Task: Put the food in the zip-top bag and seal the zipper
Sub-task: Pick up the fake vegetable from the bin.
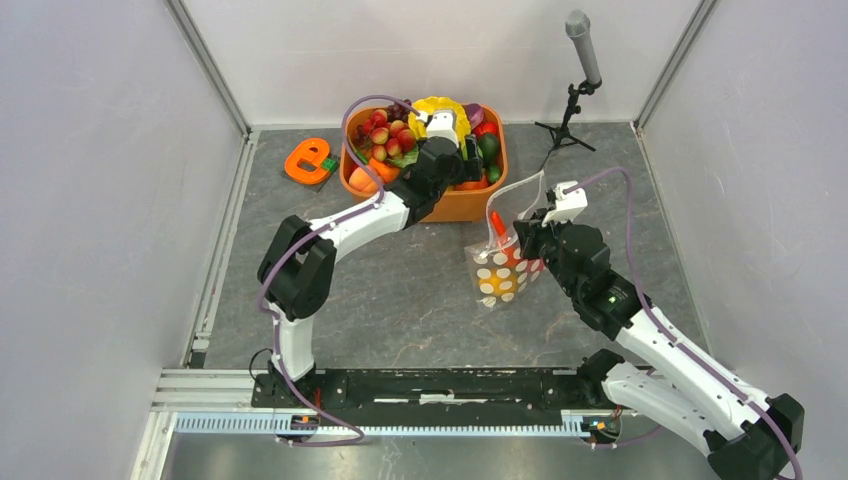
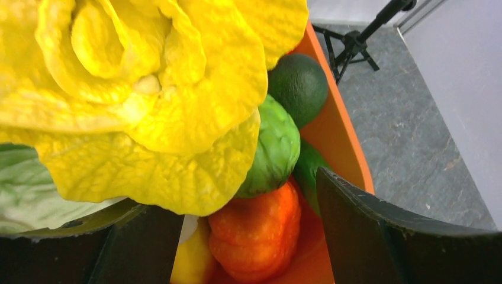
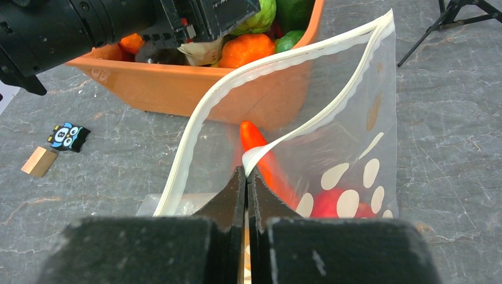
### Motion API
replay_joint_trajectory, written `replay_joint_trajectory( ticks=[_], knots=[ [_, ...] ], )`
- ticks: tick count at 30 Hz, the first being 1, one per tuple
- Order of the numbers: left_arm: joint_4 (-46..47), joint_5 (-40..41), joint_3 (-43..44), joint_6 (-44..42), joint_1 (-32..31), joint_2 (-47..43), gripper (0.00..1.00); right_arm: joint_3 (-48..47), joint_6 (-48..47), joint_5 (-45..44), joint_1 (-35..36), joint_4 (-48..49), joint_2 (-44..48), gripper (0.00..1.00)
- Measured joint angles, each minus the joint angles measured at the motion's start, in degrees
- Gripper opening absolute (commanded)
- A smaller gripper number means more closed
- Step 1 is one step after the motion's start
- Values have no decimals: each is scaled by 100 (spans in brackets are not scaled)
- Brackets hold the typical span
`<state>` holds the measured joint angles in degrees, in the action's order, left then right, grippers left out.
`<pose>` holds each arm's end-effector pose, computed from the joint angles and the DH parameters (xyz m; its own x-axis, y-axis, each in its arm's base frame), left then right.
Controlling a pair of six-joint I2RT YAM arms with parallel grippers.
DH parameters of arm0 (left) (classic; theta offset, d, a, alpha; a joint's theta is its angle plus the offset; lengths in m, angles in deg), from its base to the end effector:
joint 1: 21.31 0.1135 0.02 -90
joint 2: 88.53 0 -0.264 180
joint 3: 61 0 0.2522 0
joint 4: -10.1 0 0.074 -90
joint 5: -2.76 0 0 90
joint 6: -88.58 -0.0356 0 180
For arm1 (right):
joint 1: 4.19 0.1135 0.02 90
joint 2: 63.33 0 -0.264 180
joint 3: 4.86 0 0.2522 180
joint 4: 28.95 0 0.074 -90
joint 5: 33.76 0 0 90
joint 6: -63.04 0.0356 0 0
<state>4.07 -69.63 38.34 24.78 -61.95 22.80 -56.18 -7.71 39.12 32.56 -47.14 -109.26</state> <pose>0.3601 -0.2949 0.2736 -0.3883 -0.2213 -0.8946 0.2575 0.9060 -0.3359 0.1608 0.1070 0.3029 -0.2803 0.1839 -0.9421 -0.2642 0.9288 0.2599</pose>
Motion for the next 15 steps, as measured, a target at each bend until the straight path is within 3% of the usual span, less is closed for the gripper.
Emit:
replay_joint_trajectory(
  ticks=[6, 11, 15],
  knots=[
    [243, 249, 195, 35, 7, 236, 79, 0, 0, 11, 0, 4, -39, 1],
    [286, 289, 295, 55, 7, 437, 55, 0, 0, 35, 0, 4, -66, 1],
    [579, 195, 70, 33, 7, 367, 48, 0, 0, 35, 0, 2, -63, 1]
  ],
)
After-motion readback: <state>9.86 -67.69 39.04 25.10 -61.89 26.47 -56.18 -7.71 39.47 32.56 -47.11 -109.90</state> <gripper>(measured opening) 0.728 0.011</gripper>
